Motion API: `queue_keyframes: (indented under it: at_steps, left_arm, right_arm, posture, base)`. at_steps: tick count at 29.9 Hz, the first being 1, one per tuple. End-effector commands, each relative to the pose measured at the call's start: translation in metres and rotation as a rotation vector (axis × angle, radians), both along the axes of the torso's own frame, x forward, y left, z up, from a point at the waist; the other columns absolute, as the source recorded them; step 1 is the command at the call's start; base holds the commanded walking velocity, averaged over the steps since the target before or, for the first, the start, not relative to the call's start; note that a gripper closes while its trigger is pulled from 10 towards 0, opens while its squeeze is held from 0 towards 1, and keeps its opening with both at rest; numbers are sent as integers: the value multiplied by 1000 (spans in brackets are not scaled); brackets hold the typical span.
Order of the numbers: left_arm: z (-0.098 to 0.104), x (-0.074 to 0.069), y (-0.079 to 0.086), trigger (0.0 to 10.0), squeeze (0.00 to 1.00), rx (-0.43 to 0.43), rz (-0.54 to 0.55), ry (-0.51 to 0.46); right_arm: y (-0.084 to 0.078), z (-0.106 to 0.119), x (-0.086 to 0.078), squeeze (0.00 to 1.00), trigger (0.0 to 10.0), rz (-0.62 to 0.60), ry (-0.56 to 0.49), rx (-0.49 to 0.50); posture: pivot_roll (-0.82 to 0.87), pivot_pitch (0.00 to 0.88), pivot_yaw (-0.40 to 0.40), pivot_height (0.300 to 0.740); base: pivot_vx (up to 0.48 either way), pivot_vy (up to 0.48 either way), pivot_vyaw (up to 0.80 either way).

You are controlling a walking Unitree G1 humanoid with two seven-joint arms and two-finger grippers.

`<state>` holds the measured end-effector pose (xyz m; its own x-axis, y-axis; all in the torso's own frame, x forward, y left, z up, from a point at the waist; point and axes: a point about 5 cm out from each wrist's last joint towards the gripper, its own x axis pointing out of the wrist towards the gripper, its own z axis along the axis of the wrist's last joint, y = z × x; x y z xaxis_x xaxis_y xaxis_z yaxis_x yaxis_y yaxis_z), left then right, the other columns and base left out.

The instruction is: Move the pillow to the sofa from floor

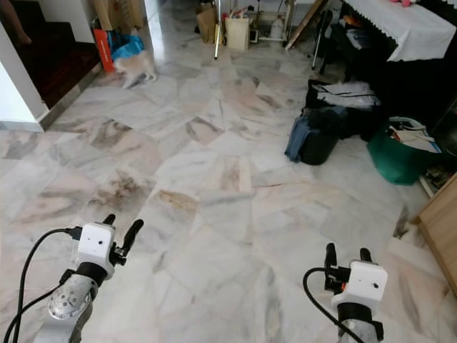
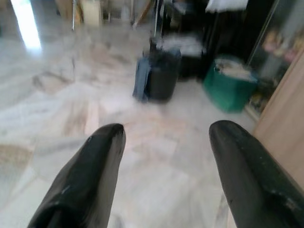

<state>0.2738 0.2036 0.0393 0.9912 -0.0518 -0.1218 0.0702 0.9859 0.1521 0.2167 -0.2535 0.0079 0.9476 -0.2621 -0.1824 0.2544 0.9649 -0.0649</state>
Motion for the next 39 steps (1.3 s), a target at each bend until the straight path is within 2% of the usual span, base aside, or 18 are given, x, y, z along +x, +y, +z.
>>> queue_keyframes:
  at_steps: [1,2,3,4,8,9,11,14,15,19,24,28,33,35,39]
  left_arm:
    - [-28,-10,11,10000,0,-55,83,151]
    - [-37,-12,15,10000,0,-77,113,218]
    - [-37,-12,15,10000,0,-77,113,218]
    - [-52,-17,19,10000,0,-96,147,340]
    - [-70,-29,19,10000,0,-65,146,476]
    - [-70,-29,19,10000,0,-65,146,476]
    - [-82,-41,17,10000,0,-45,144,559]
    - [-89,-48,15,10000,0,-37,140,602]
    - [-102,-63,8,10000,0,-27,132,672]
    - [-109,-72,2,10000,0,-54,149,710]
    - [-112,-76,-4,10000,0,-15,104,741]
    - [-115,-86,9,10000,0,-11,137,769]
    - [-119,-101,25,10000,0,34,132,814]
    - [-119,-103,27,10000,0,37,135,820]
    - [-120,-117,48,10000,0,65,155,854]
  right_arm:
    - [0,-27,-16,0,10000,-18,141,44]
    - [2,-37,-19,0,10000,-24,203,72]
    - [2,-37,-19,0,10000,-24,203,72]
    - [6,-53,-25,0,10000,-26,317,100]
    - [15,-73,-39,0,10000,-27,477,152]
    - [15,-73,-39,0,10000,-27,477,152]
    - [22,-83,-47,0,10000,-3,570,180]
    - [25,-87,-50,0,10000,14,613,193]
    - [30,-91,-53,0,10000,87,668,197]
    - [28,-94,-61,0,10000,102,713,187]
    - [13,-99,-79,0,10000,26,777,199]
    - [17,-104,-89,0,10000,17,824,228]
    - [26,-106,-86,0,10000,-18,814,283]
    - [27,-106,-86,0,10000,-24,810,292]
    - [28,-105,-83,0,10000,-48,809,311]
  posture:
    - [40,0,-27,740]
    - [44,0,-27,740]
    - [44,0,-27,740]
    - [35,0,-28,740]
    - [57,0,-33,740]
    - [57,0,-33,740]
    - [72,0,-51,740]
    - [85,0,-69,740]
    - [90,0,-85,740]
    - [97,0,-79,740]
    - [127,0,-95,740]
    - [91,0,-68,740]
    - [31,0,-8,740]
    - [31,0,-6,740]
    - [38,0,8,740]
  base:
    - [0,0,0]
    - [0,0,0]
    - [0,0,0]
    - [0,0,0]
    - [0,0,0]
    - [0,0,0]
    - [0,0,0]
    - [0,0,0]
    - [0,0,0]
    - [0,0,0]
    - [0,0,0]
    - [0,0,0]
    - [0,0,0]
    - [0,0,0]
    - [0,0,0]
